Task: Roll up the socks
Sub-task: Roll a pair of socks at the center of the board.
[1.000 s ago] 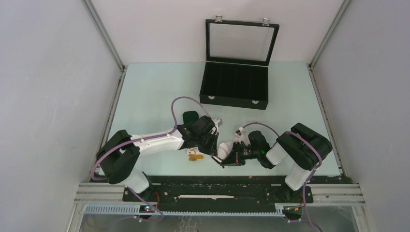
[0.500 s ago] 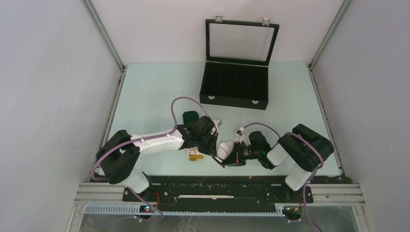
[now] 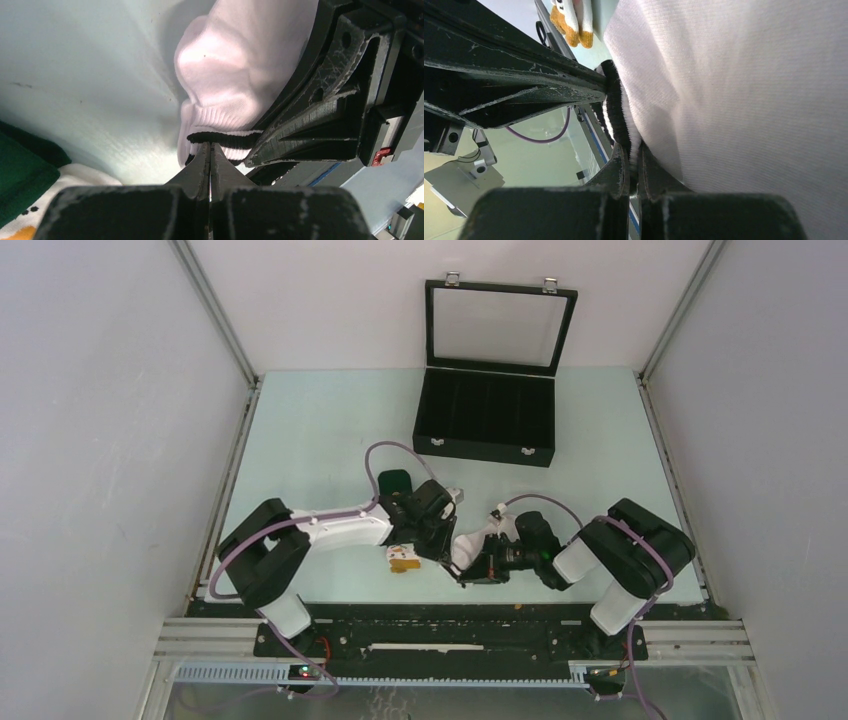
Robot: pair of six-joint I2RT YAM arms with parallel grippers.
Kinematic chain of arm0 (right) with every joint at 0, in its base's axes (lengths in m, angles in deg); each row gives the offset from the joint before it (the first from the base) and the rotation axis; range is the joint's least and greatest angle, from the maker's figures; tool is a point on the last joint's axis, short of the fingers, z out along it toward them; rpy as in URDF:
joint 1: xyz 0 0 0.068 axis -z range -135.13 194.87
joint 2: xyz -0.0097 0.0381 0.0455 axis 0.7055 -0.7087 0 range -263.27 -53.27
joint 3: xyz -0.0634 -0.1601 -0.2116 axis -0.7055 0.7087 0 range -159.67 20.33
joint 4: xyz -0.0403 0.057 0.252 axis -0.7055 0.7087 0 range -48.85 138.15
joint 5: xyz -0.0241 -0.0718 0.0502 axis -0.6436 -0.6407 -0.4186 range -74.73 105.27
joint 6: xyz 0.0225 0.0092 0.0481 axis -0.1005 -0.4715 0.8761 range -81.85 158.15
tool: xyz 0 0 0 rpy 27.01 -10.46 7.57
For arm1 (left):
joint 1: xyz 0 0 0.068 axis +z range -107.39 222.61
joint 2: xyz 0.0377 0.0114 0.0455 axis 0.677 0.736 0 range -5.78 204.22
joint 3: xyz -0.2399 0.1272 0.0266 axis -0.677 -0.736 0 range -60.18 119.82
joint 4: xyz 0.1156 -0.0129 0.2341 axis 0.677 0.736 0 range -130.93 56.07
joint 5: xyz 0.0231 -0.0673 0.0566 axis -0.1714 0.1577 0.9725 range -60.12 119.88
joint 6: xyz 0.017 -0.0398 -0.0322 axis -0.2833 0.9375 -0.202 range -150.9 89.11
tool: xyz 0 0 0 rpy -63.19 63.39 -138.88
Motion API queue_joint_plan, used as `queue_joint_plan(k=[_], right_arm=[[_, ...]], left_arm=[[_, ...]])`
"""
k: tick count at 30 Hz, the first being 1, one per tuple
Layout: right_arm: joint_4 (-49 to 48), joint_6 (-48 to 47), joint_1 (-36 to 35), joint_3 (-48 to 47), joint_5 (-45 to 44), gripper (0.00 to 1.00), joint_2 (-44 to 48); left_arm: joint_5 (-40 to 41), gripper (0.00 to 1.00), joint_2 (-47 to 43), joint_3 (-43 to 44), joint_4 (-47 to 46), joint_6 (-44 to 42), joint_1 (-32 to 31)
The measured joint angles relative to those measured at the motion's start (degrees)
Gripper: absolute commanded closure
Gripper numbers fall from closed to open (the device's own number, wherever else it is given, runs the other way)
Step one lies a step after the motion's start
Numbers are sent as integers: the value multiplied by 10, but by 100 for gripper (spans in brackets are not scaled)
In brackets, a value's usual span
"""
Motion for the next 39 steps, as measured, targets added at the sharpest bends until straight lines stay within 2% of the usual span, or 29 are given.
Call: queue_joint_plan(k=[5, 13, 24, 32, 34, 35, 37, 38, 39], right_arm=[[19, -1, -2, 0, -8, 78, 14], [111, -29, -14, -21, -36, 64, 70], [344, -107, -16, -64, -139, 58, 209], [486, -197, -14, -106, -232, 55, 355], [494, -228, -12, -112, -242, 57, 410], [492, -237, -12, -113, -246, 61, 434], [484, -243, -7, -113, -249, 82, 472], [476, -242, -1, -113, -249, 86, 492], [468, -241, 6, -113, -250, 85, 508]], left_arm=[[-4, 100, 16, 13, -1, 0, 0], [-3, 100, 21, 14, -16, 0, -3], [7, 100, 31, 9, -54, 0, -6], [8, 100, 31, 8, -56, 0, -7], [8, 100, 31, 8, -57, 0, -7], [8, 100, 31, 8, -57, 0, -7], [8, 100, 31, 8, -57, 0, -7], [8, 100, 31, 8, -57, 0, -7], [8, 100, 31, 8, -57, 0, -7]])
